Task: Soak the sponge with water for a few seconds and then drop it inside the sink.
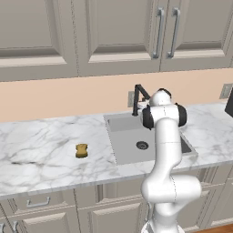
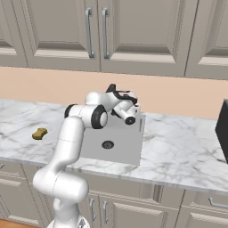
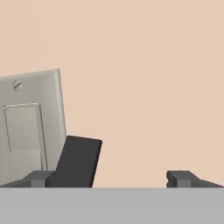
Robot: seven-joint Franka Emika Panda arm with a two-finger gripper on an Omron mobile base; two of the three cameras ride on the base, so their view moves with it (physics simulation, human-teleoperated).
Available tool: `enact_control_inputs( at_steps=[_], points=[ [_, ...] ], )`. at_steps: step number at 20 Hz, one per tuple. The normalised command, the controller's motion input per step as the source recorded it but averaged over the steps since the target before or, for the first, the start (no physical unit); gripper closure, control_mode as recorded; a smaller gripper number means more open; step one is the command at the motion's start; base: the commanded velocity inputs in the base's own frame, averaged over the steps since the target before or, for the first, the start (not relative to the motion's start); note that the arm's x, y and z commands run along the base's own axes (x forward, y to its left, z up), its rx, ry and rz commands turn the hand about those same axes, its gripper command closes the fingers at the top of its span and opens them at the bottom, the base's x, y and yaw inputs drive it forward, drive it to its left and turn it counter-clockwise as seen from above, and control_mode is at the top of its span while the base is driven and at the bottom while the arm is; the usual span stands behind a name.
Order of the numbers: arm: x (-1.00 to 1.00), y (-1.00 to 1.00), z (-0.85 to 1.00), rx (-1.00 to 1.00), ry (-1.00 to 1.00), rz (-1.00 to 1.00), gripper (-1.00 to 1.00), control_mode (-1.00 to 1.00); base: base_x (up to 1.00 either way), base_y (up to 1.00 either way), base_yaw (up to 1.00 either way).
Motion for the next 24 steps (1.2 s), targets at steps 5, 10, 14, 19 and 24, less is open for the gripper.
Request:
enact_control_inputs(
  at_steps=[5,10,14,19,24],
  points=[
    [0.00,-0.53,0.04,0.00,0.05,0.00,-1.00,-1.00,0.00,0.00,0.00],
    [0.00,-0.54,0.00,0.00,0.05,0.00,-1.00,-1.00,0.00,0.00,0.00],
    [0.00,-0.54,0.00,0.00,0.04,0.00,-1.00,-1.00,0.00,0.00,0.00],
    [0.00,-0.50,0.00,0.00,0.04,0.00,-1.00,-1.00,0.00,0.00,0.00],
    [0.00,-0.43,0.00,0.00,0.05,0.00,-1.00,-1.00,0.00,0.00,0.00]
  ],
)
